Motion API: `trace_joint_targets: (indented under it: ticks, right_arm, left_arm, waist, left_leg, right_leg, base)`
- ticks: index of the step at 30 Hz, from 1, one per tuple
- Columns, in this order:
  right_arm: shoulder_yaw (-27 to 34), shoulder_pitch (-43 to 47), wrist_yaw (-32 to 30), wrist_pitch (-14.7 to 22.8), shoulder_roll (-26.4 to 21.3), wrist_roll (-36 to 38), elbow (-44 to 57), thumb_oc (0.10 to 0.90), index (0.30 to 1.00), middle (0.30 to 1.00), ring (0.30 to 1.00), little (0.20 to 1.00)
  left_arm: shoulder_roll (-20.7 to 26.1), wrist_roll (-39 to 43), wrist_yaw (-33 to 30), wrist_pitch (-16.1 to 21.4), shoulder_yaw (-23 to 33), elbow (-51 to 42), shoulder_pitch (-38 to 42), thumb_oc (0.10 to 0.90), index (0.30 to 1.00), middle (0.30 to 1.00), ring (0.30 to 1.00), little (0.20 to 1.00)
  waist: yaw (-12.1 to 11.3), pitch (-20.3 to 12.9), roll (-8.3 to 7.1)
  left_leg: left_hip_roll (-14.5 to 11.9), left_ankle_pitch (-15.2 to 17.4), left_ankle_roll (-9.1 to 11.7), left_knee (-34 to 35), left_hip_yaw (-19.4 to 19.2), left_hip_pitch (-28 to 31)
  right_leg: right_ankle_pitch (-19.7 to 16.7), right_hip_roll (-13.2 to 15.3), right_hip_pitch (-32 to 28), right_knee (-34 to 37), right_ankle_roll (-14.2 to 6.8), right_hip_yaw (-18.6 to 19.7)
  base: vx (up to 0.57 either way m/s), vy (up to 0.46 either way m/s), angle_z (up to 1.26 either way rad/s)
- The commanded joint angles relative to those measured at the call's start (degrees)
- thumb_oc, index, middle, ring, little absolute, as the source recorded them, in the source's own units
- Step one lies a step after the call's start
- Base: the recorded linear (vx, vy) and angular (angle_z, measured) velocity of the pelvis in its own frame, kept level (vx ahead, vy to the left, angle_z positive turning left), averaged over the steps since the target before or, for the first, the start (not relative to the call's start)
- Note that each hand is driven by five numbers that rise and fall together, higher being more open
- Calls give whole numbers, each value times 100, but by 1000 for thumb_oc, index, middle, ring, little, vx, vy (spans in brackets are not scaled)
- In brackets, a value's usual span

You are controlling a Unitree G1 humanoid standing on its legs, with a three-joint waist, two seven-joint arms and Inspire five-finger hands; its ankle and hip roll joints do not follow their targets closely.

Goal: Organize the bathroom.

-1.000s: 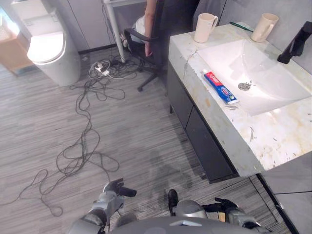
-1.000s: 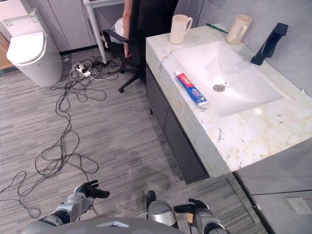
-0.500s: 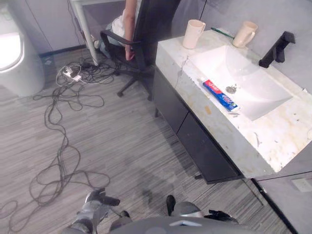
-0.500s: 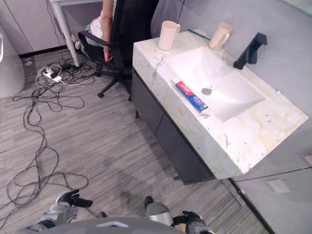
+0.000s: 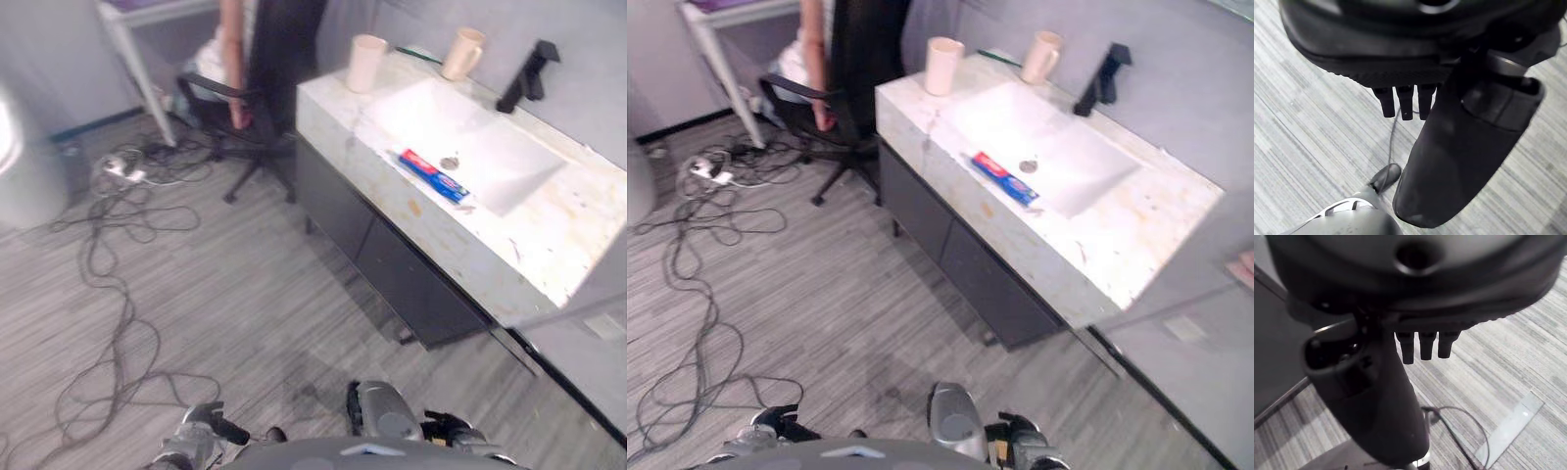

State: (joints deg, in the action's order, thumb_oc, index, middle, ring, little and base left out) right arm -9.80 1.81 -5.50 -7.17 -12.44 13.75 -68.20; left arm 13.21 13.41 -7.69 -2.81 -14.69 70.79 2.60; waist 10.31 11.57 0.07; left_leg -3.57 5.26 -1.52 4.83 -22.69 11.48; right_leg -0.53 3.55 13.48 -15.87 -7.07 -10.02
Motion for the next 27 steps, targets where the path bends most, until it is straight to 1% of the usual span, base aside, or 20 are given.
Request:
trace_joint_targets:
  ticks: [1,3,4,7,10,11,12,15,16,17,18,19,20,21,22,23,24,25,26,27]
  right_arm:
    - [-276,-10,-159,27,-124,91,-160,800,900,900,900,900]
    - [-217,-40,-145,-24,-137,117,-176,800,900,900,900,900]
    - [-207,-46,-132,-36,-132,119,-182,800,900,900,900,900]
    - [-107,-137,-81,-43,-155,324,-270,800,900,900,900,900]
    - [-5,-245,-53,-21,-170,370,-309,800,900,900,900,900]
    - [9,-282,-63,-25,-171,459,-301,800,900,900,900,900]
    - [10,-323,-48,-64,-209,450,-238,800,900,900,900,900]
    - [-41,-362,28,-48,-257,336,-157,800,900,900,900,900]
    - [-64,-360,25,-46,-269,341,-125,800,900,900,900,900]
    - [-100,-326,-22,-59,-295,424,-62,800,900,900,900,900]
    - [-101,-292,-53,-37,-317,523,-38,800,900,900,900,900]
    - [-78,-211,17,6,-335,438,-72,800,900,900,900,900]
    - [-77,-209,18,6,-332,437,-74,800,900,900,900,900]
    - [-93,-117,15,27,-306,391,-144,800,900,900,900,900]
    - [-102,-97,9,25,-294,409,-160,800,900,900,900,900]
    - [-150,-29,-24,61,-234,424,-250,800,900,900,900,900]
    - [-156,-20,-41,64,-223,448,-262,800,900,900,900,900]
    - [-235,21,-56,112,-204,436,-308,800,900,900,900,900]
    - [-245,29,-53,115,-202,447,-315,800,900,900,900,900]
    - [-284,76,-56,135,-215,504,-349,800,900,900,900,900]
  left_arm:
    - [-51,-93,-243,126,8,30,300,800,900,900,900,900]
    - [-87,-76,-309,168,-53,22,323,800,900,900,900,900]
    - [-101,-71,-332,176,-67,14,328,800,900,900,900,900]
    - [-144,-166,-305,158,-122,-15,387,800,900,900,900,900]
    - [-183,-255,-253,164,-158,-45,385,800,900,900,900,900]
    - [-194,-265,-247,134,-170,-56,406,800,900,900,900,900]
    - [-215,-145,-233,131,-190,-69,455,800,900,900,900,900]
    - [-214,-107,-284,172,-226,-136,524,800,900,900,900,900]
    - [-218,-73,-307,160,-231,-159,544,800,900,900,900,900]
    - [-223,16,-367,129,-226,-199,582,800,900,900,900,900]
    - [-232,40,-400,110,-205,-221,609,800,900,900,900,900]
    - [-232,191,-471,103,-146,-255,628,800,900,900,900,900]
    - [-229,192,-471,102,-146,-255,630,800,900,900,900,900]
    - [-205,268,-510,111,-70,-294,618,800,900,900,900,900]
    - [-197,290,-528,117,-64,-299,615,800,900,900,900,900]
    - [-183,320,-538,162,3,-287,547,800,900,900,900,900]
    - [-178,289,-533,175,15,-283,538,800,900,900,900,900]
    - [-142,281,-526,222,18,-275,451,800,900,900,900,900]
    - [-137,256,-512,220,17,-272,443,800,900,900,900,900]
    - [-116,243,-502,263,40,-224,372,800,900,900,900,900]
  waist:
    - [277,-179,-270]
    - [340,-155,-335]
    - [350,-145,-345]
    - [422,-194,-317]
    - [540,-321,-240]
    - [580,-379,-196]
    - [606,-417,-110]
    - [618,-429,-162]
    - [594,-420,-198]
    - [518,-392,-298]
    - [451,-364,-380]
    - [320,-306,-452]
    - [320,-317,-464]
    - [179,-258,-493]
    - [166,-274,-511]
    - [45,-238,-486]
    - [35,-254,-494]
    - [-99,-223,-389]
    - [-113,-231,-383]
    - [-212,-246,-303]
  left_leg:
    - [596,222,154,-246,804,-172]
    - [722,340,151,-148,867,78]
    - [740,364,138,-125,893,126]
    - [795,430,79,-66,1071,294]
    - [833,615,173,-335,1160,408]
    - [822,608,273,-509,1186,433]
    - [711,89,605,-1355,1213,262]
    - [660,-754,962,-2635,1315,-278]
    - [672,-902,1006,-2960,1369,-487]
    - [610,-984,1020,-3711,1401,-1001]
    - [494,-869,944,-4134,1321,-1366]
    - [182,-562,727,-4295,1309,-1697]
    - [196,-579,724,-4279,1303,-1704]
    - [-4,-355,484,-3883,1432,-1788]
    - [-2,-363,448,-3751,1471,-1794]
    - [-77,-217,310,-3054,1765,-1577]
    - [-68,-235,300,-2928,1812,-1560]
    - [-206,-352,371,-1820,2394,-1393]
    - [-224,-395,390,-1697,2454,-1380]
    - [-471,-524,570,-967,2766,-1339]
  right_leg:
    - [-643,-84,-31,1205,-435,-150]
    - [-998,-123,178,1381,-519,-362]
    - [-1009,-128,227,1335,-521,-379]
    - [-842,-226,142,1178,-386,-295]
    - [-674,-301,-19,1149,-235,-143]
    - [-619,-335,-110,1173,-166,-104]
    - [-520,-437,-353,1279,-19,-49]
    - [-468,-428,-593,1399,134,102]
    - [-425,-410,-670,1399,169,169]
    - [-315,-340,-806,1354,239,297]
    - [-203,-270,-925,1306,282,368]
    - [-77,-223,-1112,1238,311,513]
    - [-81,-209,-1098,1237,308,516]
    - [16,-212,-1237,1180,296,702]
    - [26,-196,-1226,1164,291,734]
    - [134,-255,-1309,1114,243,982]
    - [137,-249,-1298,1114,234,1012]
    - [268,-359,-1416,1102,149,1330]
    - [271,-364,-1419,1108,142,1366]
    - [355,-346,-1553,1187,34,1664]
  base:
    - [227,70,-27]
    - [259,62,2]
    - [289,51,20]
    - [275,30,25]
    - [258,24,12]
    - [213,-4,7]
    - [232,-12,11]
    - [142,-14,23]
    - [160,11,2]
    - [153,26,-24]
    - [217,97,-67]
    - [150,87,-96]
    - [213,208,-125]
    - [129,156,-111]
    - [280,345,-120]
    - [192,240,-114]
    - [354,436,-159]
    - [224,271,-141]
    - [372,470,-148]
    - [291,363,-114]
